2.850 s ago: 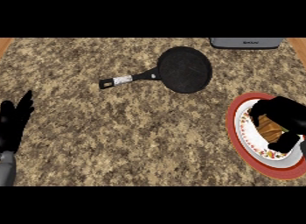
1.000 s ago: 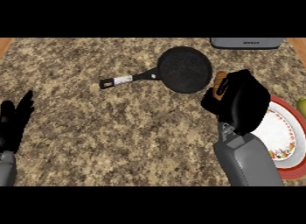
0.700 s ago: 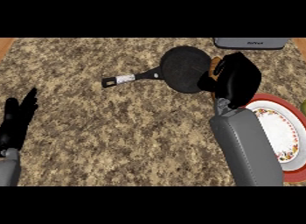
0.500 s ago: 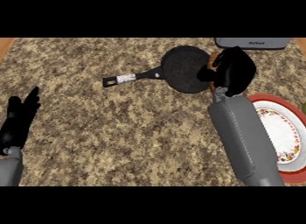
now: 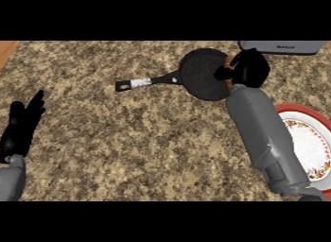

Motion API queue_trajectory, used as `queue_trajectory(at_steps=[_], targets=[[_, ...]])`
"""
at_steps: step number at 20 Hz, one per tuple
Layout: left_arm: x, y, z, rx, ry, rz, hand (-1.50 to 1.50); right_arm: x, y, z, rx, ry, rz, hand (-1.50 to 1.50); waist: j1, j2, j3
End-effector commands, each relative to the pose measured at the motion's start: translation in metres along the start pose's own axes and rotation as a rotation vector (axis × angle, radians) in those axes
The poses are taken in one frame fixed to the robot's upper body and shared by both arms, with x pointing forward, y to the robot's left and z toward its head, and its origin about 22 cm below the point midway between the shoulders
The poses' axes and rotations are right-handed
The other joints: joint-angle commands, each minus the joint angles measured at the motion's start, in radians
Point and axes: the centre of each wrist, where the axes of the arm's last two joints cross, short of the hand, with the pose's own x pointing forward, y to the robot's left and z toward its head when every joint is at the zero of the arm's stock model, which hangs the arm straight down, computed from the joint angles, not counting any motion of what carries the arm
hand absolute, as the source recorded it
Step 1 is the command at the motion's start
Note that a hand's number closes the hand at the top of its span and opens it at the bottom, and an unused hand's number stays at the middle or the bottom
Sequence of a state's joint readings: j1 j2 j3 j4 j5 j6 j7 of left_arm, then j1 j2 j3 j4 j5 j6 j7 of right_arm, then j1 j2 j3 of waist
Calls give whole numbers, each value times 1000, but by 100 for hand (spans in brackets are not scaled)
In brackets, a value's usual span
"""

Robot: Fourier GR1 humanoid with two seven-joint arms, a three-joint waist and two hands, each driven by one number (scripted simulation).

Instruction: Pick the croissant from the plate and place it in the pan

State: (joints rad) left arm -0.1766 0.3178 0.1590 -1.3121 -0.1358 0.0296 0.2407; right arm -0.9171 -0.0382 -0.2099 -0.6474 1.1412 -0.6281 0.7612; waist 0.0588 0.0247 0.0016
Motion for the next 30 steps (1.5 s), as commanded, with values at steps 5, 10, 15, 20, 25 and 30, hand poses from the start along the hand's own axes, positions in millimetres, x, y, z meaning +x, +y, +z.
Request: queue_trajectory(at_steps=[5, 10, 15, 20, 25, 30], targets=[[7, -6, -5, -32, -16, 2, 0, -5, 18, 0, 61, 80, -192, -150, 30, 16, 2], [19, -12, -4, -37, -46, -15, 0, -11, 10, -18, 72, 65, -243, -150, 49, 23, 4], [18, -26, 0, -60, -47, 5, 0, -18, 16, -15, 9, 53, -314, -150, 69, 28, 5], [13, -20, -5, -48, -33, -3, 0, -12, 16, -11, -109, 2, -419, -150, 54, 27, 4], [10, -15, -6, -38, -22, -5, 0, -8, 9, -18, -215, 21, -498, -150, 30, 15, 2], [-4, -1, -1, -28, 3, -3, 0, -18, 9, -24, -282, 104, -525, -150, 12, 2, 1]])
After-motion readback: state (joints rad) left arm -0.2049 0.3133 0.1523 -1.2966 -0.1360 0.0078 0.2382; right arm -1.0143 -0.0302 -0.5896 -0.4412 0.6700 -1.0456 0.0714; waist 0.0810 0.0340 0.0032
